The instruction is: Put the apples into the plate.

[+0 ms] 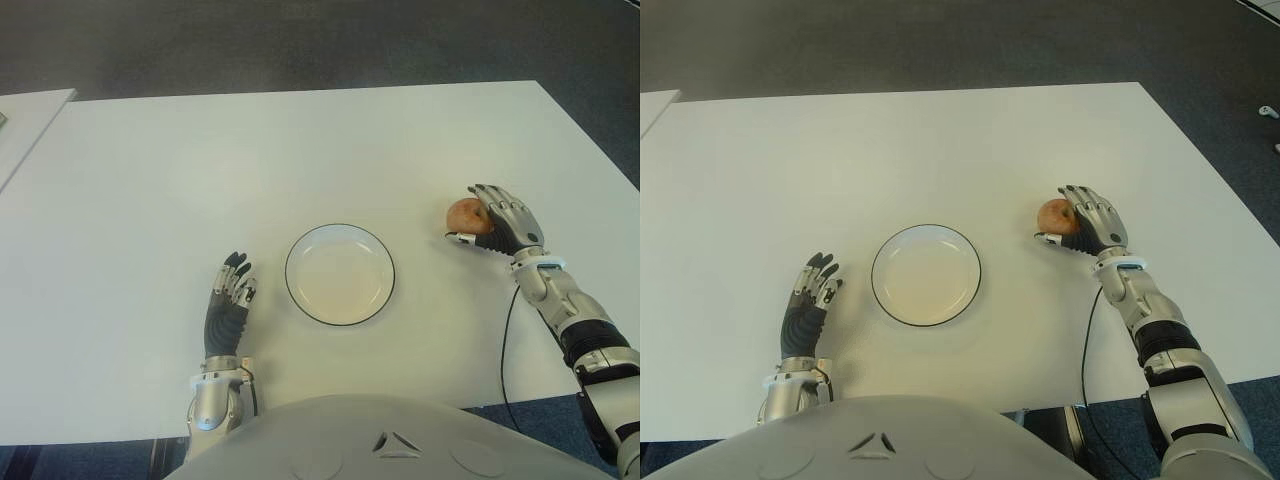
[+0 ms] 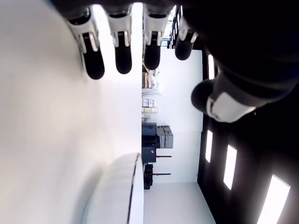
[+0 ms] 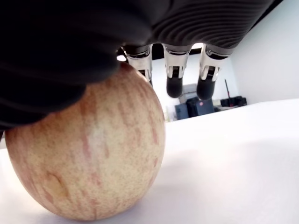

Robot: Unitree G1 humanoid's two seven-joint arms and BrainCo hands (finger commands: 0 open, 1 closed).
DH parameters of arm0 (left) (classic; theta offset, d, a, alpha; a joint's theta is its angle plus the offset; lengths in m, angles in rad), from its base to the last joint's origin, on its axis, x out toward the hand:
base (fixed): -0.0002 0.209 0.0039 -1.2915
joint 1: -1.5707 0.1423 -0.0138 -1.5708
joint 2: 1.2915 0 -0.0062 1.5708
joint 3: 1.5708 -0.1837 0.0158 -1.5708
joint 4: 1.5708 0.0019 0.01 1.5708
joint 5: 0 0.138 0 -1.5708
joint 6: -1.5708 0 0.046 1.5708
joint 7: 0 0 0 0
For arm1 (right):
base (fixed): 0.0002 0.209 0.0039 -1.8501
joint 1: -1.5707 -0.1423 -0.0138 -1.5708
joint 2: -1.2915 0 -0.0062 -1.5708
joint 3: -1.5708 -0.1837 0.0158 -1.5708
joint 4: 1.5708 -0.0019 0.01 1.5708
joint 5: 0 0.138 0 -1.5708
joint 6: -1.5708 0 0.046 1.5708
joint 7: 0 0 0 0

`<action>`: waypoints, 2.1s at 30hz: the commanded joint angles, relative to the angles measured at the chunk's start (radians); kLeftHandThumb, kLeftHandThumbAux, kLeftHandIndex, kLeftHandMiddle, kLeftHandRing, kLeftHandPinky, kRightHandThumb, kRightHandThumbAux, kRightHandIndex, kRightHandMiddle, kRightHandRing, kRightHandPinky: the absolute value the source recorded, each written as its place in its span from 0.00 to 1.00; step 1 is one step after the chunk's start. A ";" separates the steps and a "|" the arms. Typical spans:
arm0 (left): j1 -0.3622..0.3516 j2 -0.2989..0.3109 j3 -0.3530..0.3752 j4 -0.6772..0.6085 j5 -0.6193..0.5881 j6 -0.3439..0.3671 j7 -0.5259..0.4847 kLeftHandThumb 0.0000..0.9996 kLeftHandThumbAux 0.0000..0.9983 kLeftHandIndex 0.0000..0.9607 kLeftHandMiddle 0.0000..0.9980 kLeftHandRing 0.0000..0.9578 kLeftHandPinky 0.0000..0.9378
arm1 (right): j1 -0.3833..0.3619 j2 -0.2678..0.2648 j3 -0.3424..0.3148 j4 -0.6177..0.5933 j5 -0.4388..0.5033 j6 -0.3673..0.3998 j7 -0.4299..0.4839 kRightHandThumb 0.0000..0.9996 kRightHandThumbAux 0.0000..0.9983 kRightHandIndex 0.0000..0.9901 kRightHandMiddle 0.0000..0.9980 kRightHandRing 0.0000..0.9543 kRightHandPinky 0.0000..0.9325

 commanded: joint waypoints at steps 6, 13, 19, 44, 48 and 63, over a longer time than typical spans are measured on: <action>0.012 0.004 0.000 0.006 -0.007 0.030 -0.008 0.16 0.55 0.11 0.12 0.15 0.18 | 0.042 0.012 0.023 -0.022 0.008 0.003 0.011 0.22 0.32 0.04 0.04 0.00 0.00; 0.013 0.001 -0.002 0.001 -0.011 0.037 -0.007 0.16 0.55 0.11 0.12 0.15 0.19 | 0.055 0.012 0.024 -0.038 0.025 -0.002 0.022 0.23 0.33 0.04 0.04 0.01 0.00; 0.017 0.000 -0.003 -0.011 -0.006 0.046 -0.002 0.17 0.55 0.11 0.12 0.14 0.17 | 0.061 0.018 0.023 -0.053 0.029 0.002 0.012 0.25 0.36 0.08 0.10 0.06 0.00; 0.015 0.000 0.005 -0.010 -0.014 0.040 -0.004 0.16 0.55 0.11 0.11 0.12 0.16 | -0.023 0.029 0.045 0.047 0.040 -0.098 -0.091 0.81 0.68 0.85 0.90 0.93 0.95; 0.019 0.000 0.004 -0.016 -0.017 0.040 -0.006 0.16 0.55 0.11 0.11 0.12 0.16 | -0.022 0.027 0.040 0.042 0.055 -0.112 -0.081 0.84 0.68 0.86 0.90 0.93 0.95; 0.018 0.004 0.007 -0.014 -0.023 0.035 -0.011 0.17 0.55 0.11 0.12 0.13 0.18 | -0.010 0.030 0.024 0.019 0.072 -0.130 -0.091 0.87 0.68 0.87 0.90 0.93 0.95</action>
